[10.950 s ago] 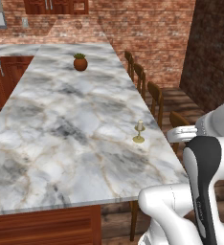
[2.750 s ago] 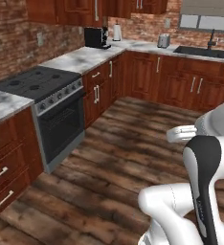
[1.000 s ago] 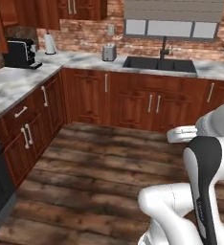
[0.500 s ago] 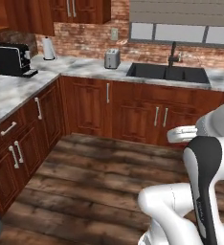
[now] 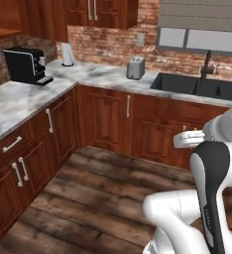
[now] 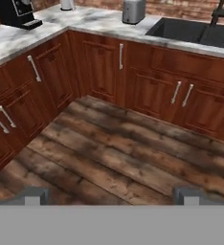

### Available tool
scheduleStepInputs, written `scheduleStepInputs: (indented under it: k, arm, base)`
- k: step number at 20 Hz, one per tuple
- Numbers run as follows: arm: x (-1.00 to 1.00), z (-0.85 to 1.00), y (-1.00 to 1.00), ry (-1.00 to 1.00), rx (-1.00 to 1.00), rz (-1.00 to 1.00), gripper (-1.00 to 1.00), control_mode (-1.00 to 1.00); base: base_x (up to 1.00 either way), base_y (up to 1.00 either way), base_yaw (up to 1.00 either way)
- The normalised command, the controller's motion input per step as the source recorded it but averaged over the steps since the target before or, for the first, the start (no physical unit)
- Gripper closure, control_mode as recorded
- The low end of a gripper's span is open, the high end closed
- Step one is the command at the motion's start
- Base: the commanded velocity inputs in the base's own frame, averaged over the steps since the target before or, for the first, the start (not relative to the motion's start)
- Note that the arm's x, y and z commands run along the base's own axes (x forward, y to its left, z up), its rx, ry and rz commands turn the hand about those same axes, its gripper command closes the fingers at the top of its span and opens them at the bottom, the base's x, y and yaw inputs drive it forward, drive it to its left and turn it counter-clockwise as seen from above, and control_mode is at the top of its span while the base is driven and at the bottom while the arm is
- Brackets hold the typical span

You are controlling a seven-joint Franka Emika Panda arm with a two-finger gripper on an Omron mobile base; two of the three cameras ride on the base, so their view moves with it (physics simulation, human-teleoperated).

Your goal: Get the candle and the beer from the cabinet and move them to the dining counter.

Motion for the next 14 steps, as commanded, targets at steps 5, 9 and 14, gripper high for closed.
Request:
scheduleStepInputs:
  k: [5, 9, 14]
  arm:
    - [0.00, 0.00, 0.00, 0.00, 0.00, 0.00, -1.00, 1.00]
    - [0.00, 0.00, 0.00, 0.00, 0.00, 0.00, -1.00, 1.00]
    - [0.00, 0.00, 0.00, 0.00, 0.00, 0.00, -1.00, 1.00]
  base:
    - [0.63, 0.00, 0.50]
    - [0.59, 0.00, 0.52]
    - [0.61, 0.00, 0.49]
